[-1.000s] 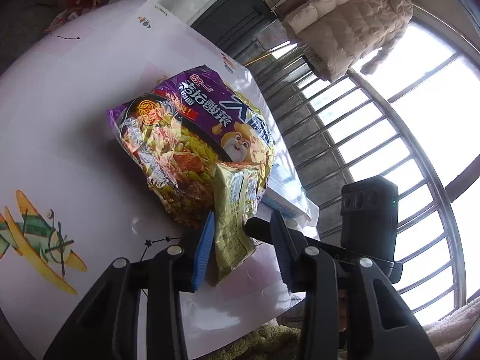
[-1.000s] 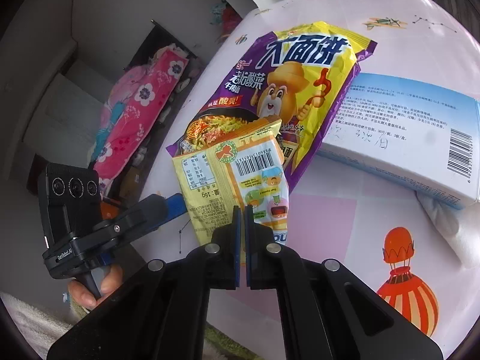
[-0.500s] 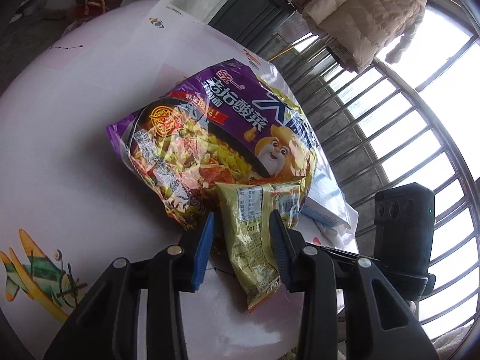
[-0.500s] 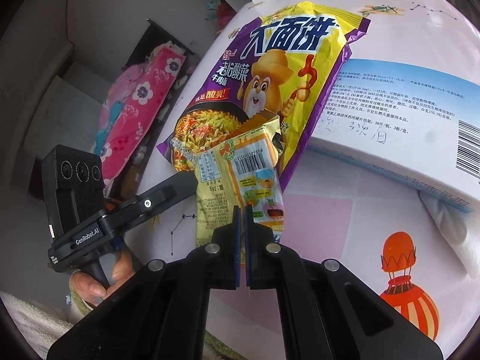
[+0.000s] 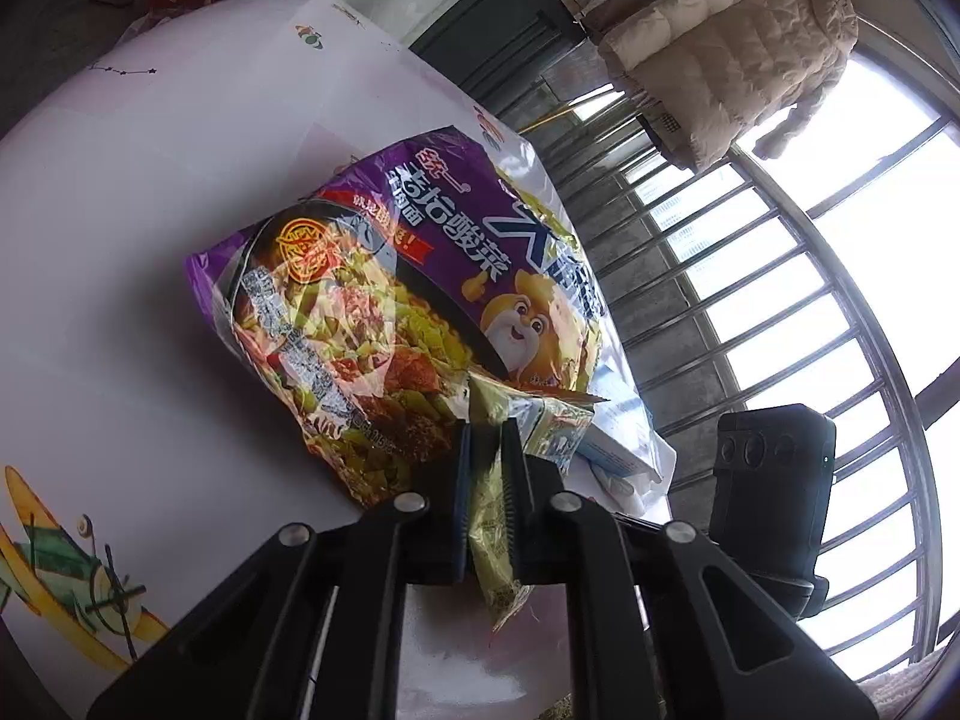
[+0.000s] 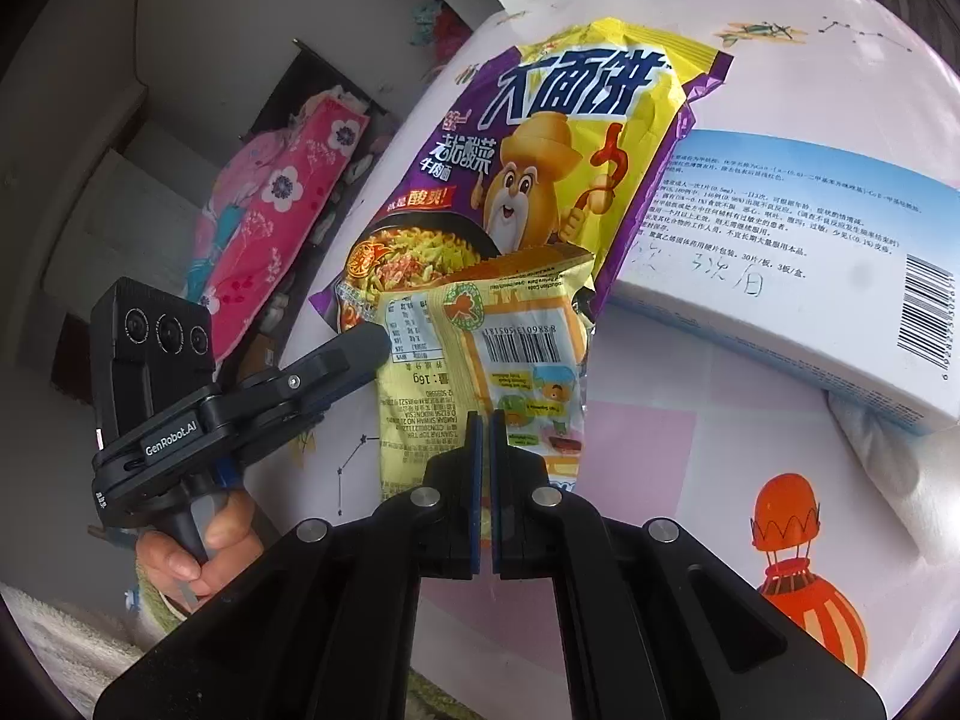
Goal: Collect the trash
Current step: 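Grasp the yellow snack packet with the left gripper while the right gripper grasps the purple noodle bag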
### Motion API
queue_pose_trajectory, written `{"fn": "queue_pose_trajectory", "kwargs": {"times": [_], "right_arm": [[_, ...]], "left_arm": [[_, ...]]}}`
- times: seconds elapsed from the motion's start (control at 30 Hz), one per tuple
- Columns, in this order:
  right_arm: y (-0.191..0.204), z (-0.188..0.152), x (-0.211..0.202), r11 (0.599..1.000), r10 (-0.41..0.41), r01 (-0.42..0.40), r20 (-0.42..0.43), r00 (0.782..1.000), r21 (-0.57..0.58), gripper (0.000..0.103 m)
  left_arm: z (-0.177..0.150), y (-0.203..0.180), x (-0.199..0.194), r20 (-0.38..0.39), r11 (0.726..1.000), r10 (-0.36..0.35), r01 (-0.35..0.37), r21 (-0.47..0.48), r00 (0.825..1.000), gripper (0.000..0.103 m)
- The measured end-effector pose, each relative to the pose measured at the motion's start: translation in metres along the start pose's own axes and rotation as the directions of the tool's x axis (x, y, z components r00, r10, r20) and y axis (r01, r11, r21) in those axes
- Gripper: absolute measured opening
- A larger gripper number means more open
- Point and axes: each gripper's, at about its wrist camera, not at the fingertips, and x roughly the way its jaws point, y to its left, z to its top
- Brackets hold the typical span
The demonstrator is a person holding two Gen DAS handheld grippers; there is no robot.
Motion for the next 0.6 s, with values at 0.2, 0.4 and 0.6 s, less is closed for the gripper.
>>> {"fn": "queue_pose_trajectory", "kwargs": {"times": [0.2,0.4,0.6], "right_arm": [[-0.001,0.002,-0.022,1.000,0.010,-0.011,0.061,0.998,0.022,0.005],[-0.016,0.004,-0.036,0.995,0.014,-0.025,0.113,0.994,0.101,0.026],[-0.029,0.003,-0.022,0.977,0.041,-0.059,0.089,0.995,0.203,0.040]], "left_arm": [[0.002,-0.003,-0.021,0.059,0.999,-0.035,0.035,0.007,0.998,0.004],[0.007,0.008,-0.054,0.153,1.000,-0.007,0.008,0.000,0.988,0.004],[0.010,0.034,-0.055,0.159,0.993,0.111,-0.106,-0.044,0.981,0.004]]}}
